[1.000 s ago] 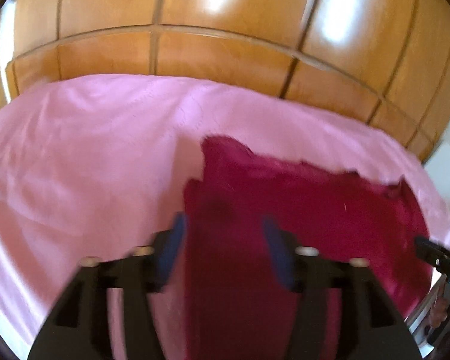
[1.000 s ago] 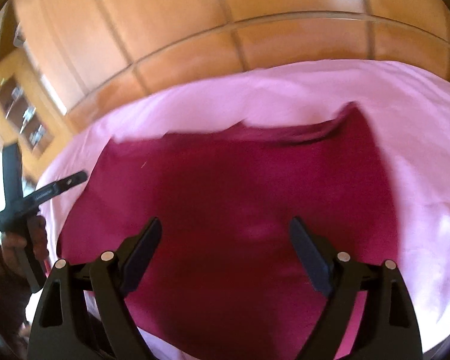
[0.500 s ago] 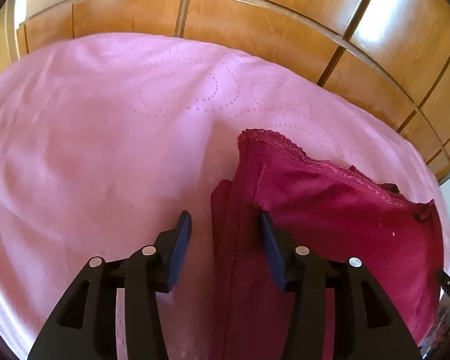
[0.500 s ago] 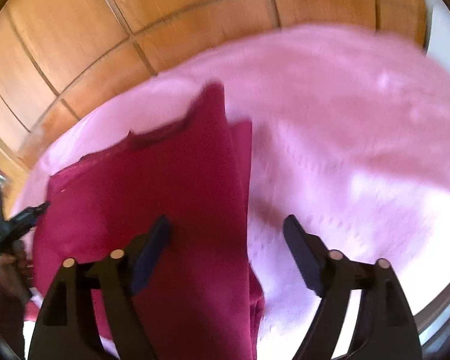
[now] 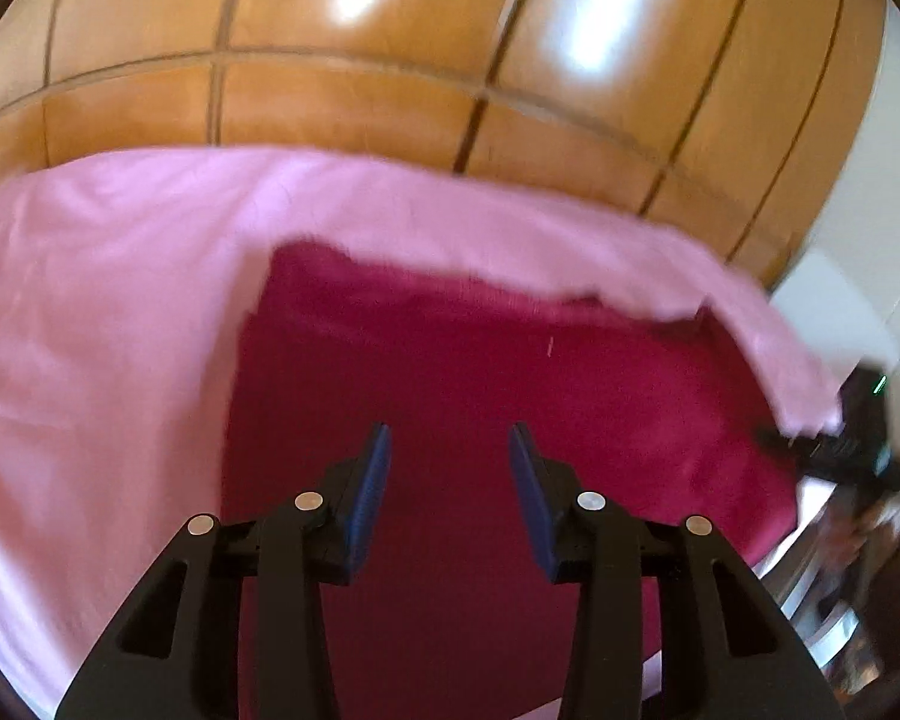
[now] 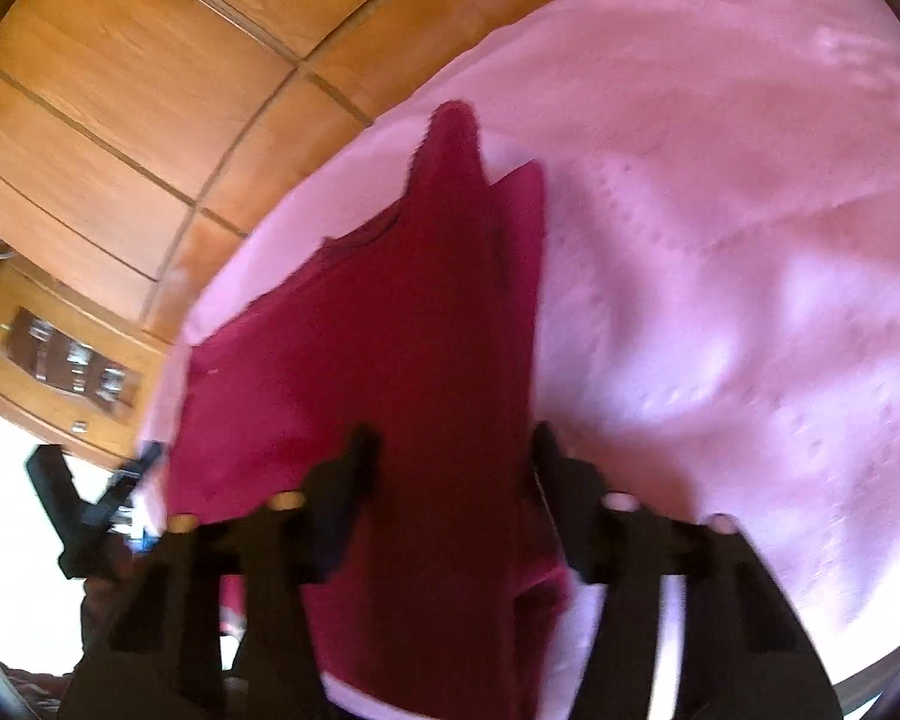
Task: Fold small clothes
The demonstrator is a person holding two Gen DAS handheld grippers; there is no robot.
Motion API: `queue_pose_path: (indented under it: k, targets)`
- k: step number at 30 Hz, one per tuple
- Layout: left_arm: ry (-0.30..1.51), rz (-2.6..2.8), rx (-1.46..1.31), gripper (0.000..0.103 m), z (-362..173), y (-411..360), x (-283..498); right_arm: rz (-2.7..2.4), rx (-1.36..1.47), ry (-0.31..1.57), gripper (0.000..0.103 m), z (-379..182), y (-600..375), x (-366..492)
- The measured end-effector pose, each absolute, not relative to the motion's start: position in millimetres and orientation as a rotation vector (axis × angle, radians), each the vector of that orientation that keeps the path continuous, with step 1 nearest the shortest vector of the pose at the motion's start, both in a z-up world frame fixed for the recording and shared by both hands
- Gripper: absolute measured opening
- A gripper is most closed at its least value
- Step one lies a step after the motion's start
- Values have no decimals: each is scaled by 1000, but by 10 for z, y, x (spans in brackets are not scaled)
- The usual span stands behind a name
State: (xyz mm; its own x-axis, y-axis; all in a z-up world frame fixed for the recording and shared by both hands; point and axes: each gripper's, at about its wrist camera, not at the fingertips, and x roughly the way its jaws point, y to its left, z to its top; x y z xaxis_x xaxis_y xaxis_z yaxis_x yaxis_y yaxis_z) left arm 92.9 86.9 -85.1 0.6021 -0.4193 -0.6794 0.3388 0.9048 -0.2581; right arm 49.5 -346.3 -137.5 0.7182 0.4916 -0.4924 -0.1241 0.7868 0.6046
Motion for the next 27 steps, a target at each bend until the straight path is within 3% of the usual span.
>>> queue_pose_path:
  k: [6, 17, 27]
  targets:
    - [885, -437, -145, 41, -1018, 861, 1022, 443, 644, 650, 25, -1189, -3346, 423]
    - [937, -534, -352, 41, -1043, 1128, 1176, 712, 462, 587, 23, -285, -2078, 421]
    - [893, -584, -482, 41, -832, 1494, 1164, 791, 306, 690, 18, -253, -710, 875]
